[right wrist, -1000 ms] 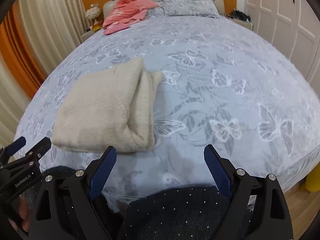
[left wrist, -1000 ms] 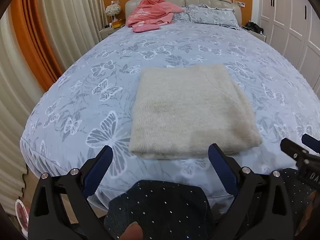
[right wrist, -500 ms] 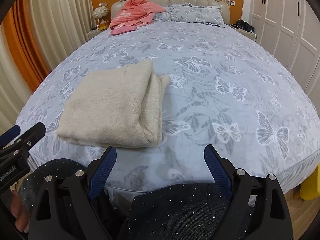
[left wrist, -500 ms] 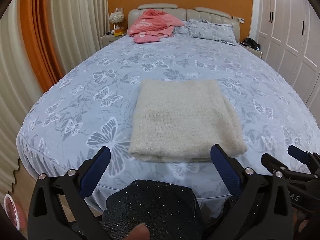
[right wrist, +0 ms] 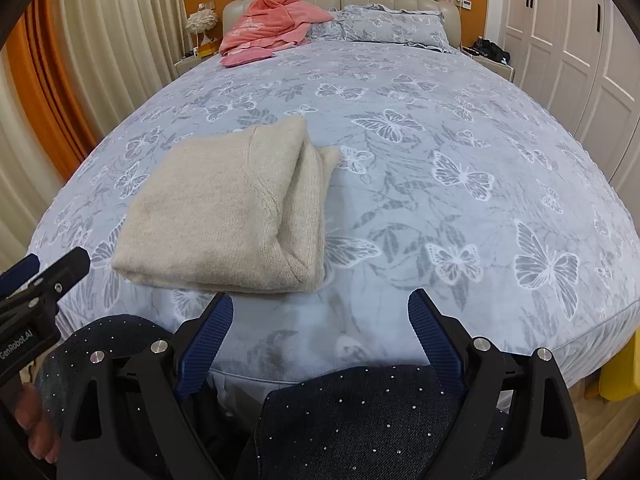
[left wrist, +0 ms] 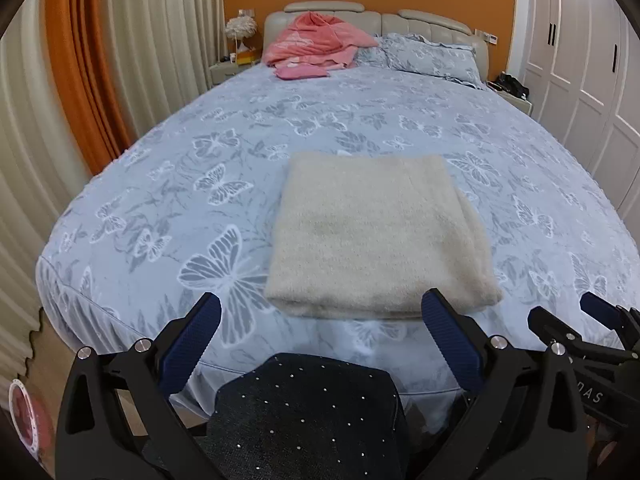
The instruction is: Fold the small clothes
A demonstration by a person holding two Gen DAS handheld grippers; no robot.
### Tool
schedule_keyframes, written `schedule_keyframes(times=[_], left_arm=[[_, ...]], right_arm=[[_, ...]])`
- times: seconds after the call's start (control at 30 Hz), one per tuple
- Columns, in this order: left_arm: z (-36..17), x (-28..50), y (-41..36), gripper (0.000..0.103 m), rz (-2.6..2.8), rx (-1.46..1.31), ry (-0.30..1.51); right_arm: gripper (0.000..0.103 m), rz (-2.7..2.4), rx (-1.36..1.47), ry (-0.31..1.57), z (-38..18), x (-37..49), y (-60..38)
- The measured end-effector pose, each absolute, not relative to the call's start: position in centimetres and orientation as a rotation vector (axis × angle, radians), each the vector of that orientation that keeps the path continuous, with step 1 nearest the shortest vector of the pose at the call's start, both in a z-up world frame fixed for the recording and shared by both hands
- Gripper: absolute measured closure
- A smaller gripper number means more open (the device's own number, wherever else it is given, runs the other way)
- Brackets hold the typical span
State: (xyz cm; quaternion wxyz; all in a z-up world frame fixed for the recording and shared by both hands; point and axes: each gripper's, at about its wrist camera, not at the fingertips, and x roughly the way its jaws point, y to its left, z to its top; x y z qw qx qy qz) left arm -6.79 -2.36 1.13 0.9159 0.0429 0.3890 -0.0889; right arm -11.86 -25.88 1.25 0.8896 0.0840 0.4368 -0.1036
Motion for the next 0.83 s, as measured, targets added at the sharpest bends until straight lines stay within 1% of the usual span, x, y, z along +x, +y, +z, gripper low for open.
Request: schedule_keyframes(times=[0.27, 0.83], left_arm=[[0.59, -7.23, -2.86, 0.005, -0.171, 0.13, 0.789], [0.44, -7.14, -2.17, 0.005, -0.136, 0.102, 0.795]], right_arm=[[0.016, -0.216, 0.174, 0.906, 1.22, -11.92, -25.84], [0.016, -0.219, 0.175, 0.908, 1.26, -11.93, -25.61]])
